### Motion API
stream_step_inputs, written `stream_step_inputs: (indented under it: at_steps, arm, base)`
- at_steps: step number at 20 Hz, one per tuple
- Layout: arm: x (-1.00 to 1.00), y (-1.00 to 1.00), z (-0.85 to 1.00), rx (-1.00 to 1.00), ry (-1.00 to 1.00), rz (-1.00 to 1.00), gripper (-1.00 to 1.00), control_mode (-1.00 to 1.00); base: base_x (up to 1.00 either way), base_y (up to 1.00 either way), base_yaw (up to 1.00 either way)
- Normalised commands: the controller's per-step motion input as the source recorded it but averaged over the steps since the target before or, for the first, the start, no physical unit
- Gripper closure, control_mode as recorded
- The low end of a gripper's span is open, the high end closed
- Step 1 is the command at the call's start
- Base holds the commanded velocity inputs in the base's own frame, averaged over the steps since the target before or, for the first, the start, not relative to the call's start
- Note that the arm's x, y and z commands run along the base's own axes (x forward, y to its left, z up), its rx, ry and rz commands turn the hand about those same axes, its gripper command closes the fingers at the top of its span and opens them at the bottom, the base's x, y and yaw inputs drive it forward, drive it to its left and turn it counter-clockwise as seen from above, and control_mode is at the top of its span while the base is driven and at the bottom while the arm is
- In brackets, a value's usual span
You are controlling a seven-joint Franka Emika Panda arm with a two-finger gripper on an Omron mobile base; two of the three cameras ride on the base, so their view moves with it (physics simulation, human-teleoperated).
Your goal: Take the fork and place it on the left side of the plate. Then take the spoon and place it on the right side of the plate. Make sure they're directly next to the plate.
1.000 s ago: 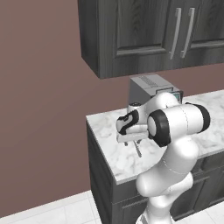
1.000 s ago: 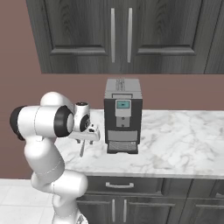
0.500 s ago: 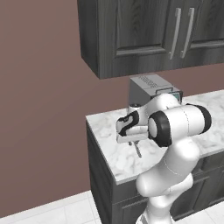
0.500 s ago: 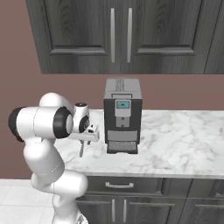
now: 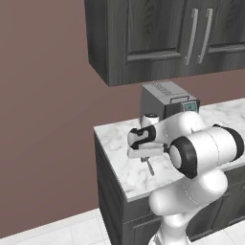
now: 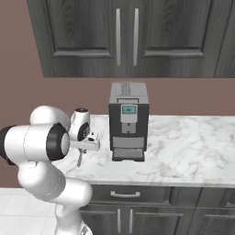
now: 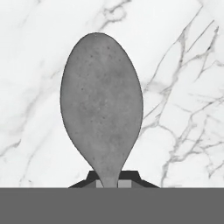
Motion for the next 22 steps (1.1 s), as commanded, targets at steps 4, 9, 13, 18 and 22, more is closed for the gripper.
stream_step_inputs:
  at_steps: [4,9,13,18,22]
  arm:
    - [-0.4,0.13,0.57,0.0,0.0,0.01,1.0,-1.0]
    - [-0.49,0.06,0.58,0.0,-0.04,0.04,1.0,-1.0]
    - [-0.6,0.04,0.53,0.0,-0.05,0.02,1.0,-1.0]
    - [-0.59,0.06,0.45,0.0,-0.05,0.0,1.0,-1.0]
    - [-0.59,0.1,0.35,0.01,-0.19,0.0,1.0,-1.0]
  base:
    - [0.0,0.0,0.0]
    - [0.0,0.0,0.0]
    - [0.0,0.0,0.0]
    - [0.0,0.0,0.0]
    - [0.0,0.0,0.0]
